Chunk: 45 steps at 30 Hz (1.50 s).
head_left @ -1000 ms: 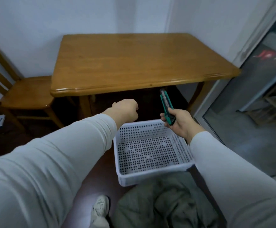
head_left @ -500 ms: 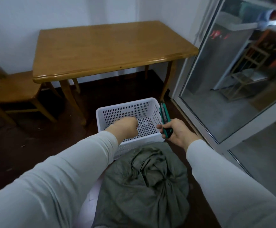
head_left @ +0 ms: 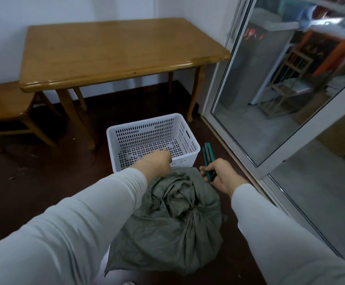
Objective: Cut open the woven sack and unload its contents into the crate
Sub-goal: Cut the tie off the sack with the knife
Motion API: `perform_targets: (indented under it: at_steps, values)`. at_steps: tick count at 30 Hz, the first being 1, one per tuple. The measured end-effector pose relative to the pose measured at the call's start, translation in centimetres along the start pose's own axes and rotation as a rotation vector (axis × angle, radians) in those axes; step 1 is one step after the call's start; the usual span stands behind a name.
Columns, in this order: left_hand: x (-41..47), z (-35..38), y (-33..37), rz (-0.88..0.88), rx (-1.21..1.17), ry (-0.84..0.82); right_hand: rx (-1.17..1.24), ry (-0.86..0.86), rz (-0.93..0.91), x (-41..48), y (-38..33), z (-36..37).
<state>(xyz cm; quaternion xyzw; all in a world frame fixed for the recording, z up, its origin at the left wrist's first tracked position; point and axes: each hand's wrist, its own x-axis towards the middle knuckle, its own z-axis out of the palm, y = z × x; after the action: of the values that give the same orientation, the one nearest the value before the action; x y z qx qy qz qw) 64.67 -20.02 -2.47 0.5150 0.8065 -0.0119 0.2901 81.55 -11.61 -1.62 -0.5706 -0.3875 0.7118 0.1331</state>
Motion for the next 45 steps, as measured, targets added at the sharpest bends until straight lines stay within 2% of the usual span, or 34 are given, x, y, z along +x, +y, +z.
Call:
perform_targets:
  at_steps: [6,11,17,23,27,32,38,45]
  values:
    - [1.0,4.3,2.6,0.022,0.056,-0.089,0.025,-0.007,0.01,1.4,3.1,-3.7]
    - [4.7,7.5,3.2,0.049,0.119,-0.116,0.002,-0.029,-0.074,5.3,6.6,-5.5]
    - [11.7,13.1,1.7,0.141,0.2,-0.102,0.046,0.046,-0.081,12.3,12.3,-7.0]
    - [19.6,19.7,-0.3,0.194,0.226,-0.085,0.101,0.153,0.0,21.4,18.4,-9.5]
    - [24.4,25.1,-1.6,0.272,0.266,-0.038,0.161,0.134,-0.09,28.1,22.6,-10.1]
    - [27.9,31.3,-1.9,0.577,0.409,0.045,0.281,0.002,-0.243,34.7,28.4,-9.8]
    - [28.7,35.2,-1.6,0.56,0.774,-0.178,0.369,-0.035,-0.265,37.6,32.6,-9.7]
    - [31.2,36.7,-1.4,0.536,0.861,-0.123,0.176,0.048,-0.427,38.8,32.9,-9.1]
